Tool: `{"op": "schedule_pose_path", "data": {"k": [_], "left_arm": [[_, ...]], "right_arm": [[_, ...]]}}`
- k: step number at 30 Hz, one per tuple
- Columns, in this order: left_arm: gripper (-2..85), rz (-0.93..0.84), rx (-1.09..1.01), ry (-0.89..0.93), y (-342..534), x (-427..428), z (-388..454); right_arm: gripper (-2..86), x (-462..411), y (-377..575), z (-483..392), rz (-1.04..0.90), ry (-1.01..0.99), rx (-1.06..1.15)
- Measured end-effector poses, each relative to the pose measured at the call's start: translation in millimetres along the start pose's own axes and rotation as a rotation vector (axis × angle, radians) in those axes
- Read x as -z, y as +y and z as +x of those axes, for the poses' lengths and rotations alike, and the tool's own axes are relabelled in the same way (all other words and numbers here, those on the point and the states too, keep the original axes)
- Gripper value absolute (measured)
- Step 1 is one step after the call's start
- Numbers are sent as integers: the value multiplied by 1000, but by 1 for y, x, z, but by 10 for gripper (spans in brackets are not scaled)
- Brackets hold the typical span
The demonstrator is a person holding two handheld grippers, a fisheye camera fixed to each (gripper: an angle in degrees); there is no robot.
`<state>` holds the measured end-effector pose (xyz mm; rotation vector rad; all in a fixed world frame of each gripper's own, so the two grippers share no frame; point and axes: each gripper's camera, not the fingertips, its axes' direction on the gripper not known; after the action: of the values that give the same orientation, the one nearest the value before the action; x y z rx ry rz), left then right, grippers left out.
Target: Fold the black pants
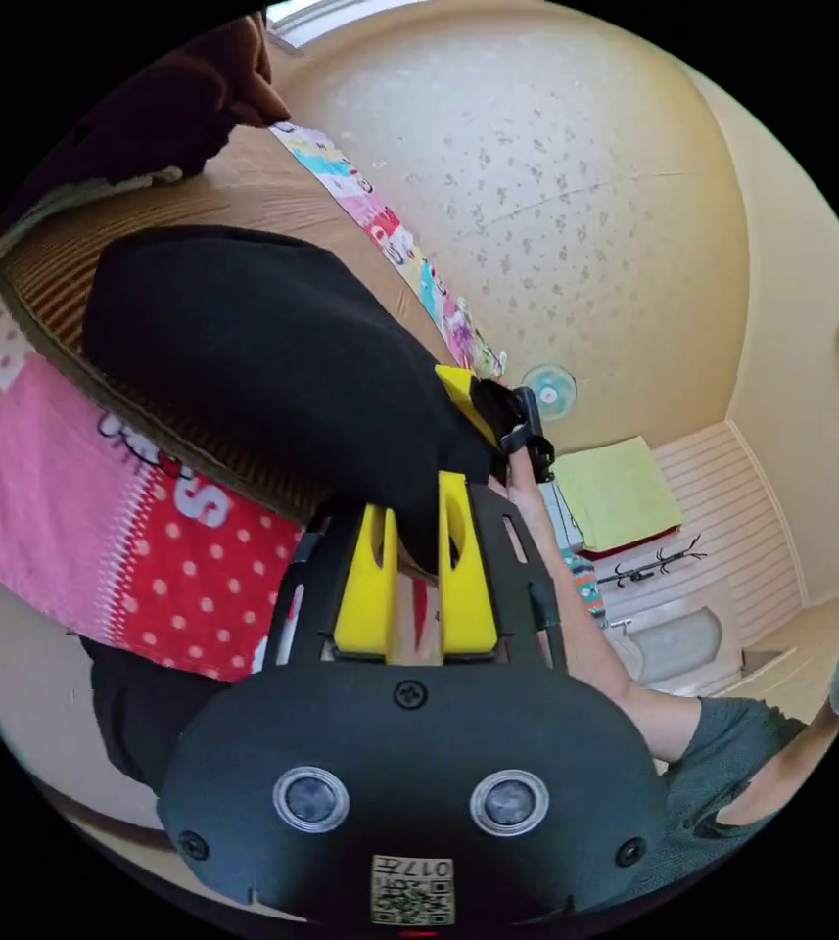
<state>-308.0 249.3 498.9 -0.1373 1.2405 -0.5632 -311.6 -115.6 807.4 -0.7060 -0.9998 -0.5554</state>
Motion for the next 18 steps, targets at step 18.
{"op": "schedule_pose_path", "data": {"k": [18], "left_arm": [[21, -227, -244, -10, 53, -30, 107]], "right_arm": [[7, 157, 518, -18, 577, 322, -271]]}}
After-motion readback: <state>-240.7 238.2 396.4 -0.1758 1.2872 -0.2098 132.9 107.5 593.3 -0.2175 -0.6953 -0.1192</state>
